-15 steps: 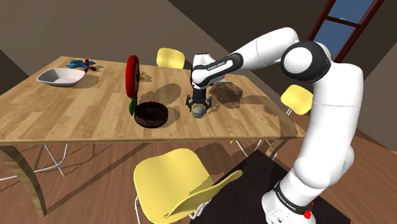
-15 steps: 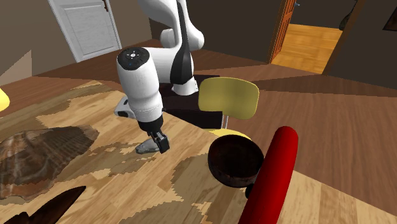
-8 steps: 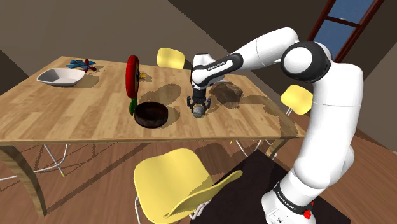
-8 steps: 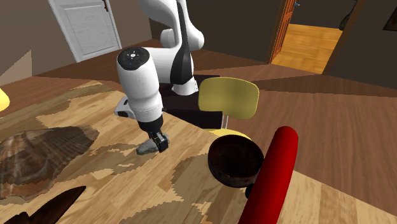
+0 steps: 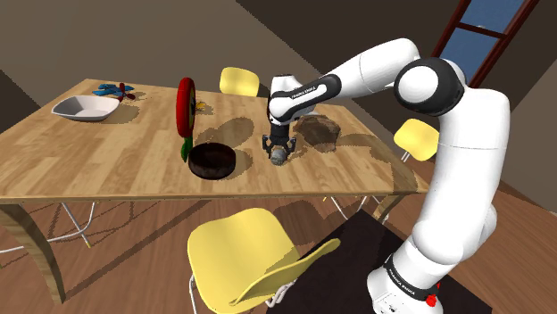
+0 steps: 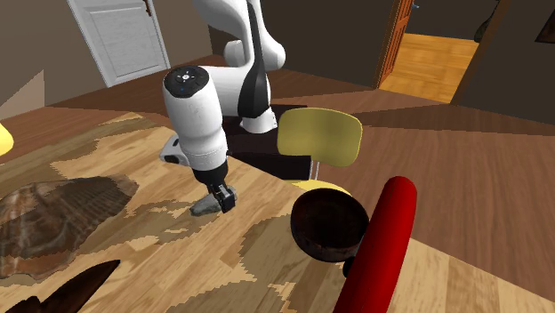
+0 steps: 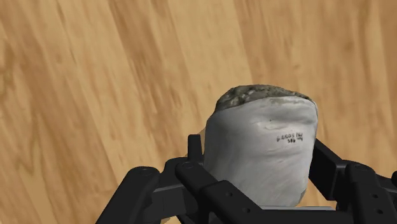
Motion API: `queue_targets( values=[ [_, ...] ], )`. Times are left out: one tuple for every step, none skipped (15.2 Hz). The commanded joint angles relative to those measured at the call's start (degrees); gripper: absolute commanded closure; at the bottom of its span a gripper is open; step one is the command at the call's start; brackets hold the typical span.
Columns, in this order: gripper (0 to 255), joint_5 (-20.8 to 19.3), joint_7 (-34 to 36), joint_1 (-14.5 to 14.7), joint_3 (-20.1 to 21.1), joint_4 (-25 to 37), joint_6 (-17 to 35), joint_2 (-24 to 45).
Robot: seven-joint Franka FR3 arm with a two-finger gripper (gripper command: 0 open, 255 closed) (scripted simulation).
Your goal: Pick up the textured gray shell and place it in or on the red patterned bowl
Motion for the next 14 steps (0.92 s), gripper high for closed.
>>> queue_targets(
  values=[
    [255,0.10,-0.08,-0.01,0.06,0.21,-0.53,-0.34],
    [255,0.21,-0.16,-0.04,0.11,0.40,-1.14,-0.77],
    [255,0.31,-0.25,-0.06,0.15,0.60,-1.76,-1.19],
    [255,0.40,-0.32,-0.09,0.19,0.84,-2.38,-1.58],
    [255,0.50,-0.40,-0.11,0.23,1.08,-3.01,-1.98],
    [255,0.59,-0.48,-0.13,0.27,1.33,-3.64,-2.37],
    [255,0.68,-0.56,-0.15,0.31,1.59,-4.27,-2.74],
    [255,0.77,-0.63,-0.17,0.34,1.87,-4.91,-3.11],
    [255,0.86,-0.71,-0.19,0.38,2.16,-5.55,-3.47],
    [255,0.94,-0.78,-0.21,0.41,2.46,-6.19,-3.82],
    [255,1.02,-0.85,-0.22,0.44,2.77,-6.84,-4.16],
    [255,1.11,-0.92,-0.24,0.47,3.10,-7.49,-4.49],
    [255,1.18,-0.99,-0.25,0.50,3.44,-8.14,-4.81],
    [255,1.26,-1.06,-0.26,0.52,3.80,-8.80,-5.12]
  ],
)
